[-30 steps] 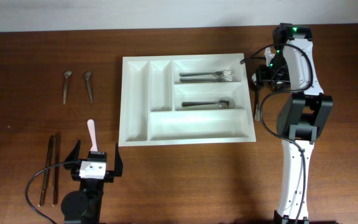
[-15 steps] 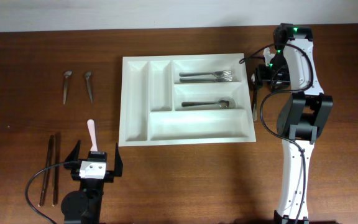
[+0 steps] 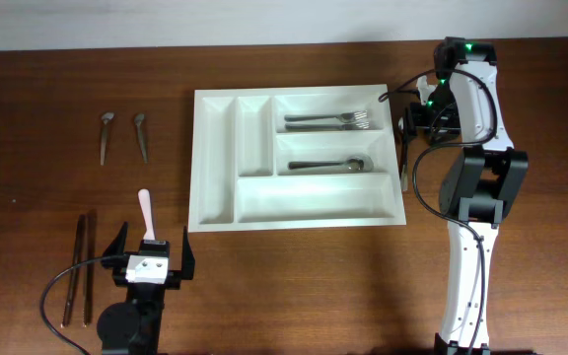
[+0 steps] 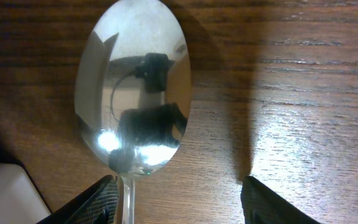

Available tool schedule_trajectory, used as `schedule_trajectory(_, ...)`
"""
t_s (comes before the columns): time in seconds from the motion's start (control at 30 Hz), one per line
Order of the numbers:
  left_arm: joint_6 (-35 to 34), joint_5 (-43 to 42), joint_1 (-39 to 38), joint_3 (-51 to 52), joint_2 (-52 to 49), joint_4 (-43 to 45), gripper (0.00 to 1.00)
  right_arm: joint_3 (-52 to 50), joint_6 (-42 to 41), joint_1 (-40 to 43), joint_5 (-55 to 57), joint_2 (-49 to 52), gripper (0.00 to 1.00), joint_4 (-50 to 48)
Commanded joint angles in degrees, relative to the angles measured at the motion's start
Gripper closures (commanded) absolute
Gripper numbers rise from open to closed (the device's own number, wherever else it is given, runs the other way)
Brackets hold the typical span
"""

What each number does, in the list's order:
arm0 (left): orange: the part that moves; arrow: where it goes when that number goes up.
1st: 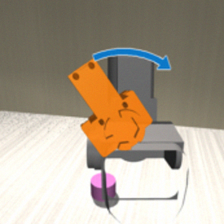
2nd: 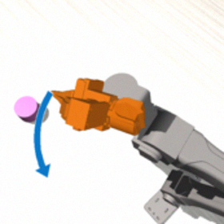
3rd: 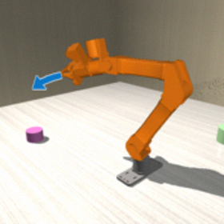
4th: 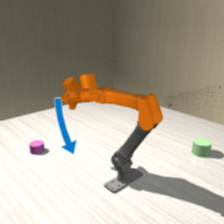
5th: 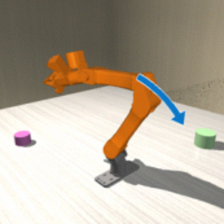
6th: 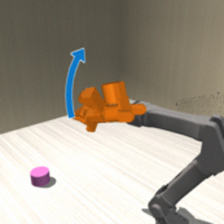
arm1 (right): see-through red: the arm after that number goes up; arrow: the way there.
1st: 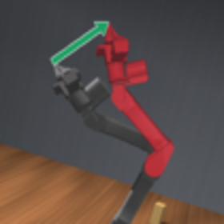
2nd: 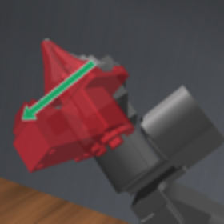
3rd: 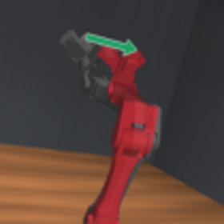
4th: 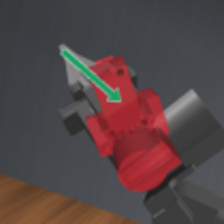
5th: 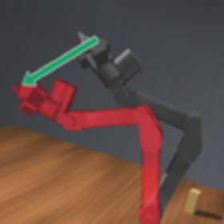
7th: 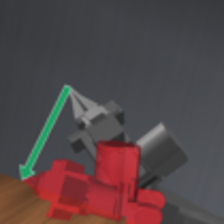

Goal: Pack container

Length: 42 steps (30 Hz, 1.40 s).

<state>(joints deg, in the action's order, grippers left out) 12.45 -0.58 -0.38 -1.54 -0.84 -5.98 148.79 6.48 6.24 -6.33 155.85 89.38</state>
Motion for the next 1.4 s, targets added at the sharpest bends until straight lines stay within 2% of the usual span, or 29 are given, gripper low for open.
schedule_trajectory(0.0,0.07,0.42,0.28,0.44,0.5,0.15,0.01,-0.42,0.31,-0.72,-0.74,1.07,0.36,0.33)
schedule_trajectory(0.7,0.07,0.42,0.28,0.44,0.5,0.15,0.01,-0.42,-1.44,-2.43,0.59,1.07,0.37,0.44)
schedule_trajectory(0.8,0.07,0.42,0.28,0.44,0.5,0.15,0.01,-0.42,-2.69,-2.43,1.01,1.07,0.43,0.42)
schedule_trajectory(0.97,0.07,0.42,0.28,0.44,0.48,0.15,0.01,-0.52,-2.89,-2.43,1.03,1.07,0.43,0.39)
schedule_trajectory(1.37,0.07,0.42,0.28,0.44,0.48,0.15,0.01,-7.54,-2.91,-2.43,4.61,1.07,0.42,-1.46)
